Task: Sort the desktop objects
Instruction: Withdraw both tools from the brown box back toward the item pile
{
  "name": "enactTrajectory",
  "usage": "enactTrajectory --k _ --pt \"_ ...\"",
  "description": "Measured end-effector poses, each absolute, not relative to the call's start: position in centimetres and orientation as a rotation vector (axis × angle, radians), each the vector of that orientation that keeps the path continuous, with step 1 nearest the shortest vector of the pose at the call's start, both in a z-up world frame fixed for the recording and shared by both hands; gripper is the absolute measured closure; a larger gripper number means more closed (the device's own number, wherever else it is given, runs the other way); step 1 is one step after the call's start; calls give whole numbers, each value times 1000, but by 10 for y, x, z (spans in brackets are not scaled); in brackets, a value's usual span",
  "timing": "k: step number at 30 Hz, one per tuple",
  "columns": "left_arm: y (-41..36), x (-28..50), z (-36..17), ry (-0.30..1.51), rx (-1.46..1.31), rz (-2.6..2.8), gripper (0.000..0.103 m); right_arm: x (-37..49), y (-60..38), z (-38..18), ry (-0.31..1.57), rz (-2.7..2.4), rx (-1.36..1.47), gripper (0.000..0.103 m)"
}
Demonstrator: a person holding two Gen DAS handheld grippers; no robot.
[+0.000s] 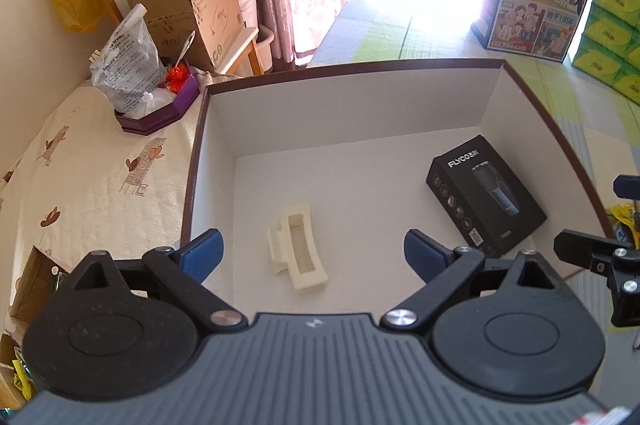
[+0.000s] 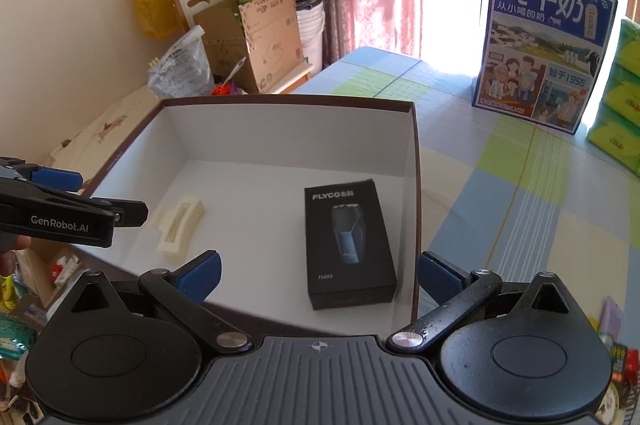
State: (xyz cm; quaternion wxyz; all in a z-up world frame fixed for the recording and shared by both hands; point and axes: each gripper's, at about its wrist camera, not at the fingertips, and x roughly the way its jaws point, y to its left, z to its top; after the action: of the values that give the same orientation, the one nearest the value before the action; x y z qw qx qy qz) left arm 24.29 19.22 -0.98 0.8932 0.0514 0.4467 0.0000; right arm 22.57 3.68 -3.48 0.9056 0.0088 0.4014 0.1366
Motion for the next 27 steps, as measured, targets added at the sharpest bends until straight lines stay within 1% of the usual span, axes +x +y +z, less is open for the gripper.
enactTrajectory --k 16,27 --pt "177 172 10 892 80 24 7 163 9 -34 849 311 33 2" --pt "143 132 -15 968 68 -16 7 112 -37 -60 944 264 32 2"
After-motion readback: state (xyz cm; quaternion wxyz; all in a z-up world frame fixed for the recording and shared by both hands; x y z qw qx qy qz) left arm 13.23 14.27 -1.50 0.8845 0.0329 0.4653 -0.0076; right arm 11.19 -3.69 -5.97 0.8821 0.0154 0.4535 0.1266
